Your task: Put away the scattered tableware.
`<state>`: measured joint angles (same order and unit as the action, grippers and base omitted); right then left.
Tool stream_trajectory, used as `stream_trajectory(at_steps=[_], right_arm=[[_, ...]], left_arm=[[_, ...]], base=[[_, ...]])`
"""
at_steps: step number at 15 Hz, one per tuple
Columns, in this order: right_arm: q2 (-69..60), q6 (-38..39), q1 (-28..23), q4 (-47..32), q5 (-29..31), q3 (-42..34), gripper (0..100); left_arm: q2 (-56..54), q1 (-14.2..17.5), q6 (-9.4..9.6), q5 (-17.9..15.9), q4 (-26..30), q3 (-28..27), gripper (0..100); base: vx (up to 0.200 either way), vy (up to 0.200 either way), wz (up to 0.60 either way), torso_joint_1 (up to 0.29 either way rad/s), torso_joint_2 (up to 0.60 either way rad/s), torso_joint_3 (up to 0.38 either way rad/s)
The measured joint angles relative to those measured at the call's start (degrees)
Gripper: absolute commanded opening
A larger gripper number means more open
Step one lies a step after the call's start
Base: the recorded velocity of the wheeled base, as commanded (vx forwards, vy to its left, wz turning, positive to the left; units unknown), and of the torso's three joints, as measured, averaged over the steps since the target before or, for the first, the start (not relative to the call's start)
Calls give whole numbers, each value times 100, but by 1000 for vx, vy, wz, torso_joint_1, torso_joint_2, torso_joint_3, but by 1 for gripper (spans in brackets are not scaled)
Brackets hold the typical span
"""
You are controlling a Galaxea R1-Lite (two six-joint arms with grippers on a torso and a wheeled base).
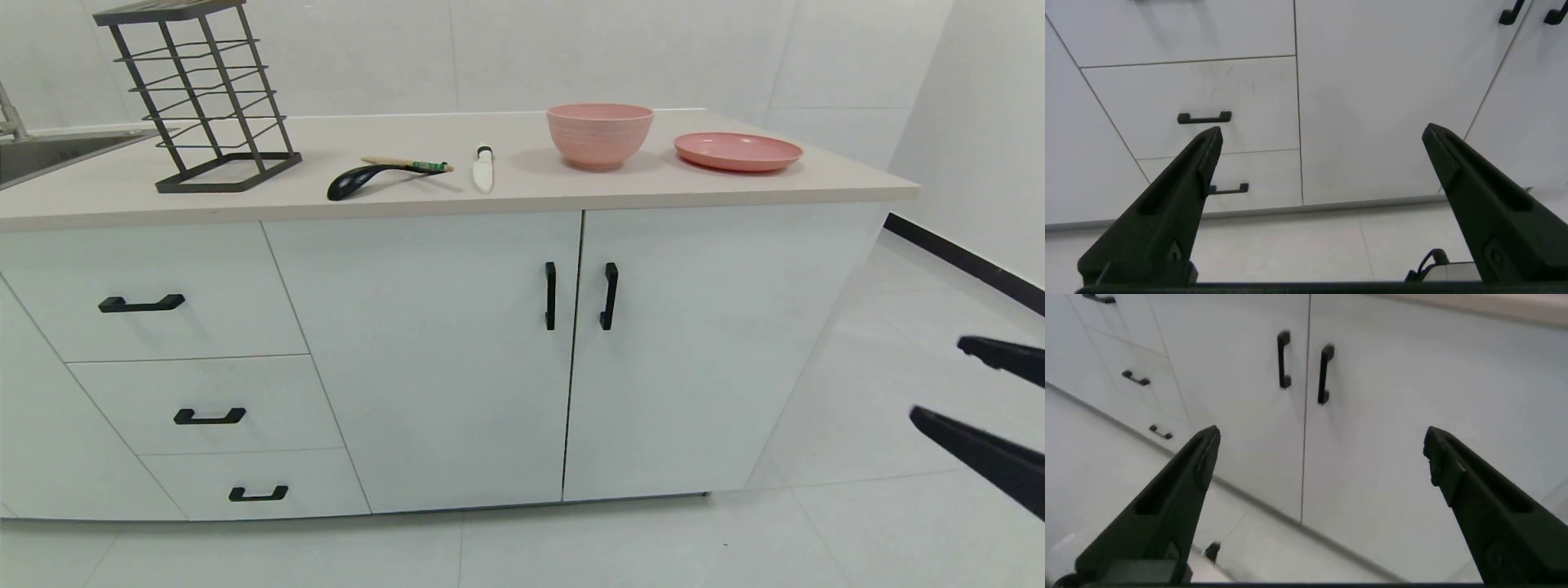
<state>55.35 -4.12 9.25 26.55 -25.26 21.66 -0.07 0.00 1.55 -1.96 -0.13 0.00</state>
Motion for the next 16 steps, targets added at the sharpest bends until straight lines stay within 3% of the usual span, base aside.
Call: stream_trajectory(at_steps=[3,5,11,13,14,16], right_arm=[[1563,-1,257,2091,-20,-39,100],[2433,2,610,3003,-30,-66,100],[4575,-44,1150,4579,-224,74,100],[5027,-179,1175,4735,-339,143,100],[5138,-189,1182,4740,-343,138,100],[5218,-190,1186,4752,-345,68,100]], left_arm=[[0,-2,-5,2,-2,0,100],[0,-2,-5,2,-2,0,100],[0,0,-87,-44,-7,0,100],[0,0,-21,-244,-79,0,100],[0,0,-11,-307,-558,-10,100],[23,0,0,-438,-2161,-176,100]], base=[[0,0,0,0,0,0],[0,0,0,0,0,0],[0,0,0,0,0,0],[0,0,0,0,0,0],[0,0,0,0,0,0],[0,0,0,0,0,0]])
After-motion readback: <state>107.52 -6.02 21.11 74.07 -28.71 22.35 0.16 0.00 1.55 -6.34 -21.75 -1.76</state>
